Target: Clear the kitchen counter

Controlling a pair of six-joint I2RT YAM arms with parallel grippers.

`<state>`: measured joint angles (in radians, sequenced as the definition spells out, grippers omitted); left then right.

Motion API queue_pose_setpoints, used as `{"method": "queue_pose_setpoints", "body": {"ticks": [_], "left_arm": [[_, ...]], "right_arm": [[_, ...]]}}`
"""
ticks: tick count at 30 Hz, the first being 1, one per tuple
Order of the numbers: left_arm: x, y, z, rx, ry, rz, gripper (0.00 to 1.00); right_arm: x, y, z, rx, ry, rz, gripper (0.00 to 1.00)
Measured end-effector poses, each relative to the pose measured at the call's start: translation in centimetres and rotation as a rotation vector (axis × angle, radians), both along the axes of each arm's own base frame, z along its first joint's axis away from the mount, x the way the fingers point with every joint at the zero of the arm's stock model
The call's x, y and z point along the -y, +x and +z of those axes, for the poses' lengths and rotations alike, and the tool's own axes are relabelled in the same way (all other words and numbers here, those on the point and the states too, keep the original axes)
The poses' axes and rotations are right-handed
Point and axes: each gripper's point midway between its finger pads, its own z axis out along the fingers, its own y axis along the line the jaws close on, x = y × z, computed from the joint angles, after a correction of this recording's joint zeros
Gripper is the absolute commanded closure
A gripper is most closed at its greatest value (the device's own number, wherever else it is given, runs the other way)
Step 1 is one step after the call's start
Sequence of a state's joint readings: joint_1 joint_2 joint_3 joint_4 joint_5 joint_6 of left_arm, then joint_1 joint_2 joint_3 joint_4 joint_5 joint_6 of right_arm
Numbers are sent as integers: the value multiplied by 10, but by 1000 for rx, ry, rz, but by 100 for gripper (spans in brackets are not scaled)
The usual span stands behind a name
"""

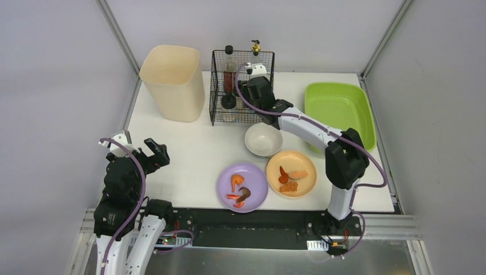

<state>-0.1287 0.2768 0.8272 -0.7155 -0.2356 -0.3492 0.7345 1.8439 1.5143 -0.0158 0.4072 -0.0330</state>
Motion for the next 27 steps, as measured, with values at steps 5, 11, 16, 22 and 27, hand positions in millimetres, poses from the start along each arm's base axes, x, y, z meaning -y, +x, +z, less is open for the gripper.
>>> {"method": "queue_pose_setpoints", "body": {"ticks": [5, 11, 16, 22, 27], "left_arm": [[0, 1, -1, -4, 0, -1, 1], [1, 1, -1, -4, -1, -6, 1], [3, 1, -1, -4, -5, -18, 1], [3, 1, -1, -4, -5, -18, 1], [3, 1, -1, -4, -5, -18, 1]], "right_arm": [[-1, 12, -20, -32, -9, -11, 67], [-8, 17, -51, -92, -40, -1, 67], [-10, 18, -75, -141, -56, 0, 65], [-12, 21, -81, -159, -44, -10, 56], [-15, 25, -83, -162, -36, -15, 36]]}}
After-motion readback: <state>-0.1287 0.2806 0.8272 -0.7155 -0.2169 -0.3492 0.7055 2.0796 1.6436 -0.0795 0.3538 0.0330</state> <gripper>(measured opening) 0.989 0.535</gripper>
